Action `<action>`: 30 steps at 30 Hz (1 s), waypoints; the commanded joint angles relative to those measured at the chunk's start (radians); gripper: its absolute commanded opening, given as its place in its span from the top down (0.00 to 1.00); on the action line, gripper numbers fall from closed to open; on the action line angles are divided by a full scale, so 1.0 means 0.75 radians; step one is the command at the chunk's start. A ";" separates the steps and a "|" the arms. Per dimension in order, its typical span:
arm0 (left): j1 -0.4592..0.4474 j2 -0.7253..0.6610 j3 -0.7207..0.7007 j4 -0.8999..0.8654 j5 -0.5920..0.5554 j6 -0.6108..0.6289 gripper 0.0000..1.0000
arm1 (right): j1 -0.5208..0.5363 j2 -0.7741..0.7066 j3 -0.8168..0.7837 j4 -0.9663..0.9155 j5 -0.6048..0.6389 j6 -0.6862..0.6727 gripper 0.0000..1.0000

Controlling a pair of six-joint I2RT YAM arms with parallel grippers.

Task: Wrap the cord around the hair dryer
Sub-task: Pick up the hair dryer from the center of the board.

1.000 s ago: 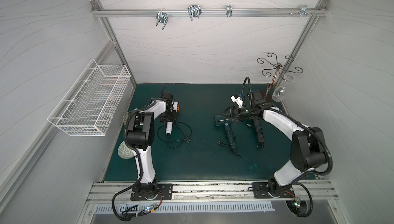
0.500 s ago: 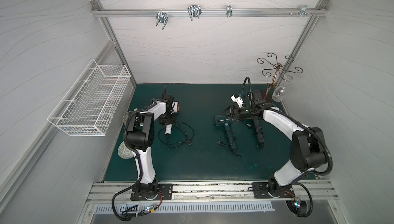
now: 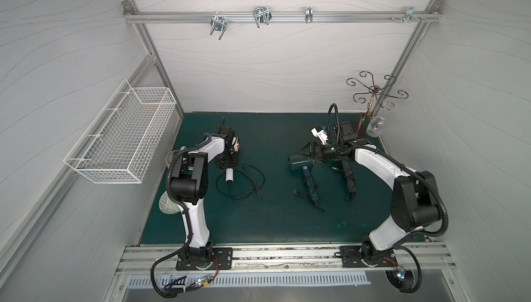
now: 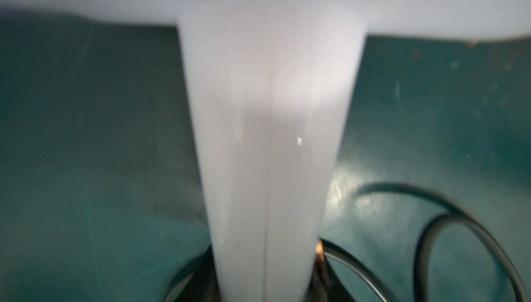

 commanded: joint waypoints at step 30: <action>-0.358 -0.577 0.157 0.297 0.211 0.041 1.00 | 0.363 0.260 0.346 0.690 0.143 0.424 0.02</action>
